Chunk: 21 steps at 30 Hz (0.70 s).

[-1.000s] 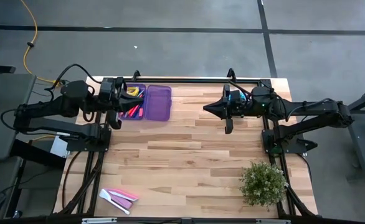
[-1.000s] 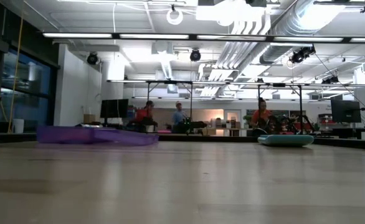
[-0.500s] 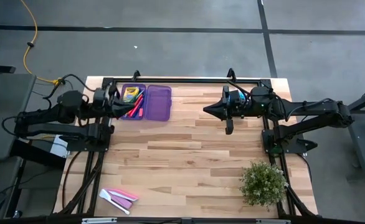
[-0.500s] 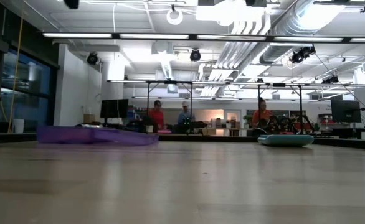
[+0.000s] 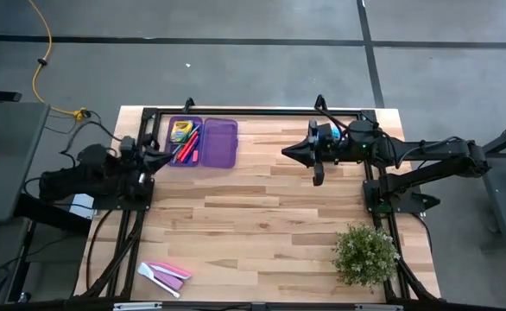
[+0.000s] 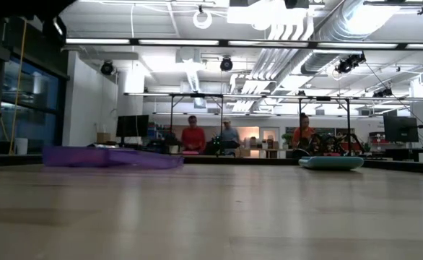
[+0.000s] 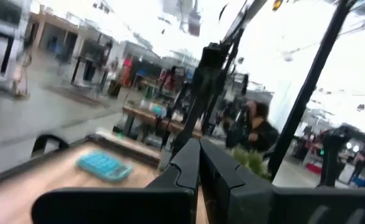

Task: Pack school essentials
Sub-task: Return to Home Position

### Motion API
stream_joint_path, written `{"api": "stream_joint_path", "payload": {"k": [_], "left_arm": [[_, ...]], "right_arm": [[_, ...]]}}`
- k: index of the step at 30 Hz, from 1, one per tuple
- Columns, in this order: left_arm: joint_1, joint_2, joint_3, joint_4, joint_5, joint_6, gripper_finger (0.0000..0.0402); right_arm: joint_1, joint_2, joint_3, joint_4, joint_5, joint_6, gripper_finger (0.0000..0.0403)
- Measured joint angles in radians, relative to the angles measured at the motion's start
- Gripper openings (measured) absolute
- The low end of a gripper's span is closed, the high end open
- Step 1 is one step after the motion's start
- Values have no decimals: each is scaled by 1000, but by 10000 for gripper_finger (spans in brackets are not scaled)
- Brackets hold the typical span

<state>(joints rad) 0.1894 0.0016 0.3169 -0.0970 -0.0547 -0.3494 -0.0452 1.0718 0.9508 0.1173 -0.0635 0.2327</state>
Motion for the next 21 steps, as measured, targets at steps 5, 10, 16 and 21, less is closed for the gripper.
{"api": "stream_joint_path", "payload": {"k": [5,10,16,21], "left_arm": [[0,17,-48,21,26,-19,0],[0,1,-109,40,22,-29,0],[0,2,-229,157,7,-61,0],[0,4,-306,176,-15,-108,0]], "right_arm": [[0,0,0,10,0,38,0],[0,0,0,16,0,56,0],[0,0,0,22,2,66,0],[0,0,0,22,2,66,0]]}}
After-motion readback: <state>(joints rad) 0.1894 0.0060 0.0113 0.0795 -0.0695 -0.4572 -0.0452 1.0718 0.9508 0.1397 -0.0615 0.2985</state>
